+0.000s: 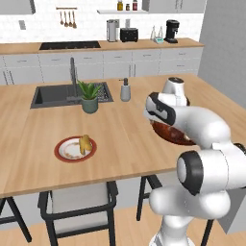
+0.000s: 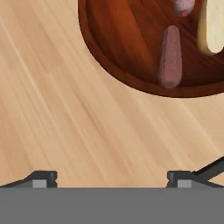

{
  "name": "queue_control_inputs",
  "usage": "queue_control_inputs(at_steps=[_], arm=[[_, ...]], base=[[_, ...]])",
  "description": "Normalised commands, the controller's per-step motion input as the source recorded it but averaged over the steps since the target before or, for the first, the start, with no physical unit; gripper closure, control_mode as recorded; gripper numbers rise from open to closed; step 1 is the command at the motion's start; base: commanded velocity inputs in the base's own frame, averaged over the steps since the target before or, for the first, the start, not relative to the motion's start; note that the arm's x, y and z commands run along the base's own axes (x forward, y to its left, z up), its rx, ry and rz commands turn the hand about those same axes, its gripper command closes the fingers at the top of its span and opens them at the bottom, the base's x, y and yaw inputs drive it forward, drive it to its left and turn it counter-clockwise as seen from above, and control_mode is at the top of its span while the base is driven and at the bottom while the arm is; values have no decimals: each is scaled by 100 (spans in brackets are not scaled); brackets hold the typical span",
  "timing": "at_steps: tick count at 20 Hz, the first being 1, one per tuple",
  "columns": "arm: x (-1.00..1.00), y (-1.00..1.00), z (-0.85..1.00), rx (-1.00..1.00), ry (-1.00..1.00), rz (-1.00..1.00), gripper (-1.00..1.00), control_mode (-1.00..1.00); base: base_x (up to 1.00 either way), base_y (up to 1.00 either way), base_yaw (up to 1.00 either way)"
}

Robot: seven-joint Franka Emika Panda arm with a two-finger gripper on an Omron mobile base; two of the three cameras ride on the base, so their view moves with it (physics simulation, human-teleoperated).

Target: Place one bun and one sausage from the bowl on each plate.

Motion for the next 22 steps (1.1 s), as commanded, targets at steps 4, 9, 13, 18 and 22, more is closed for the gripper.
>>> queue_control_inputs(at_steps=[4, 9, 13, 18, 22], arm=[[43, -100, -1, 0, 5, -14, -100, -100], [56, -100, -17, 0, 7, -12, -100, -100], [65, -61, -37, 0, 13, -11, -100, -100], [42, -15, -44, 4, 16, -4, -100, -100], [-9, 0, -41, 8, 12, -1, -100, -100]], base=[[0, 0, 0], [0, 0, 0], [0, 0, 0], [0, 0, 0], [0, 0, 0]])
